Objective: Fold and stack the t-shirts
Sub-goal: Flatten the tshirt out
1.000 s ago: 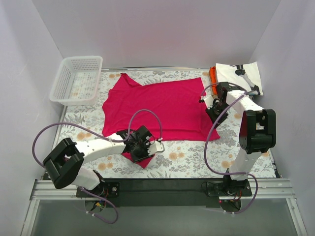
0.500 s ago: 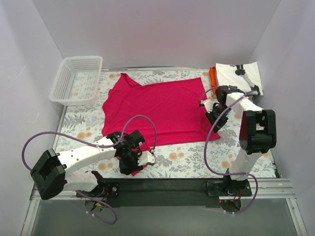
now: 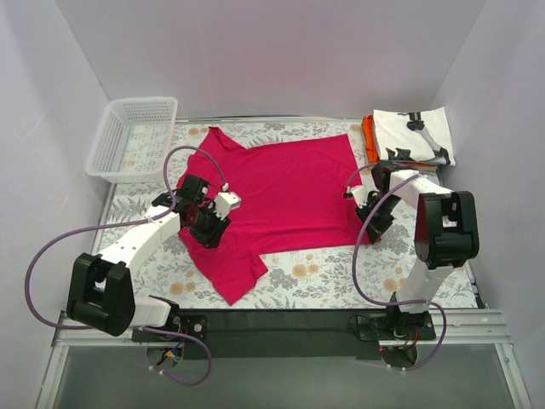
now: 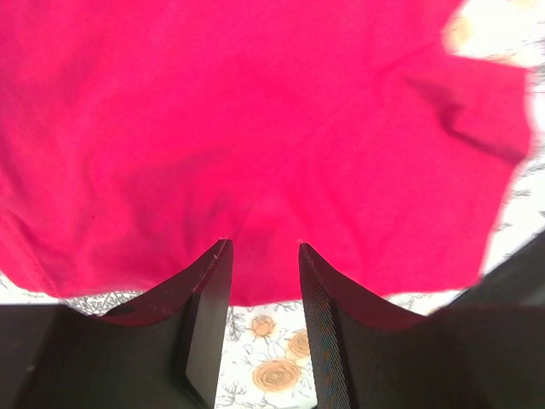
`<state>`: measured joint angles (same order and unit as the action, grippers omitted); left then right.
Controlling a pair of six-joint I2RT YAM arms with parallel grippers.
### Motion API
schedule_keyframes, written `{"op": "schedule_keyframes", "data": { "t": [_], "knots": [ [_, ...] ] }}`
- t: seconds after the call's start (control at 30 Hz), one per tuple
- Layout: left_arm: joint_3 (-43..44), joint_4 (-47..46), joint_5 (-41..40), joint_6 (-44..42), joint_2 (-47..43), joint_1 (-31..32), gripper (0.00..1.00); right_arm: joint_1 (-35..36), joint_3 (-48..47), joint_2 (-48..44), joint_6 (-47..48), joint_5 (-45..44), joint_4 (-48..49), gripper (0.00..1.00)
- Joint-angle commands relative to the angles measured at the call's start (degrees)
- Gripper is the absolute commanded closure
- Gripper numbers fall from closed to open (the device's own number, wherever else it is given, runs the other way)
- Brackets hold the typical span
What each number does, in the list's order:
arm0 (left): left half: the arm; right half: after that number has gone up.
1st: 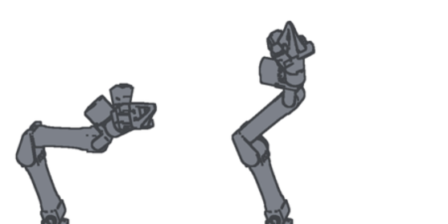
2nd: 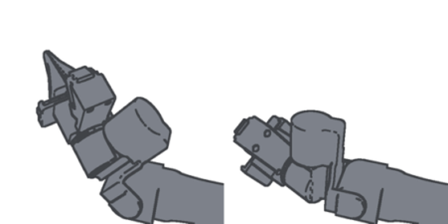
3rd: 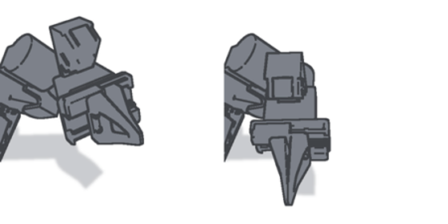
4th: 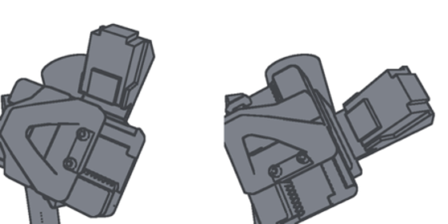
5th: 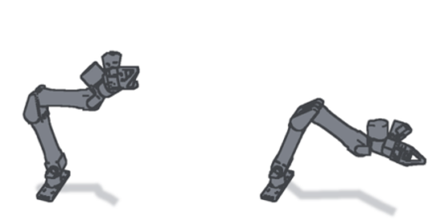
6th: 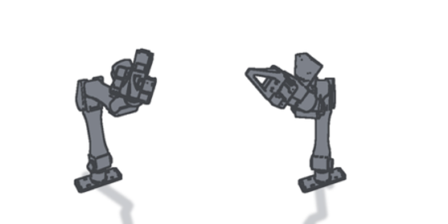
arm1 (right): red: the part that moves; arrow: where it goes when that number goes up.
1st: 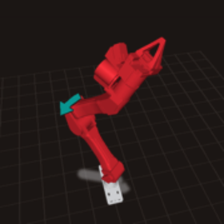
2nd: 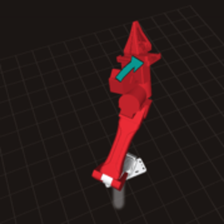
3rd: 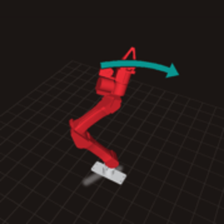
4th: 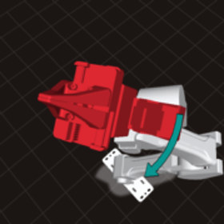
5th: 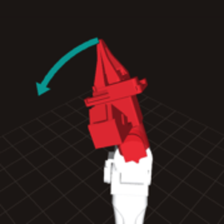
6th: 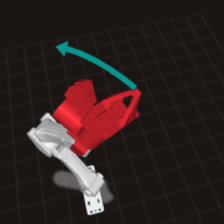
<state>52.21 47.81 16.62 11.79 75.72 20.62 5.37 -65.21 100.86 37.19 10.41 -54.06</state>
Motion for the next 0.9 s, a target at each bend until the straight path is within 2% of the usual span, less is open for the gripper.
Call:
{"op": "schedule_keyframes", "data": {
  "t": [0.0, 0.13, 0.37, 0.47, 0.57, 0.6, 0.73, 0.87],
  "knots": [
    [-4.4, -4.8, -3.2, -0.6, 1.1, -3.4, 0.64, -0.1, 2.6, 1.5, -0.5, -2.3, 2.6, 0.95],
    [-10.6, -6.5, -4.5, -2.4, 0.7, -6.8, 0.65, -0.1, 6.8, -1.2, 1.0, -4.5, 2.8, 0.96],
    [-19.7, -2.7, -5.0, -4.7, -6.8, -7.0, 0.66, 0.0, 13.7, -6.9, 4.5, -7.0, 1.9, 0.96],
    [-17.9, 1.5, -3.4, -7.2, -10.1, -7.0, 0.66, 0.0, 14.1, -8.8, 5.6, -5.8, 0.5, 0.95],
    [-12.8, 4.0, -0.6, -6.2, -10.4, -7.0, 0.65, 0.1, 8.7, -11.4, 6.4, -0.9, -3.8, 0.94],
    [-11.4, 3.7, -0.3, -5.4, -10.2, -7.0, 0.65, 0.0, 4.3, -11.8, 6.3, 1.7, -4.5, 0.93],
    [-2.7, 1.1, -1.9, -2.0, -4.2, -7.1, 0.64, 0.1, -5.2, -9.5, 3.2, 4.4, -5.0, 0.91],
    [0.0, -4.2, -4.1, 0.3, 2.2, -9.9, 0.62, 0.0, -9.8, -3.4, 0.6, 2.8, -2.7, 0.93]
  ]
}}
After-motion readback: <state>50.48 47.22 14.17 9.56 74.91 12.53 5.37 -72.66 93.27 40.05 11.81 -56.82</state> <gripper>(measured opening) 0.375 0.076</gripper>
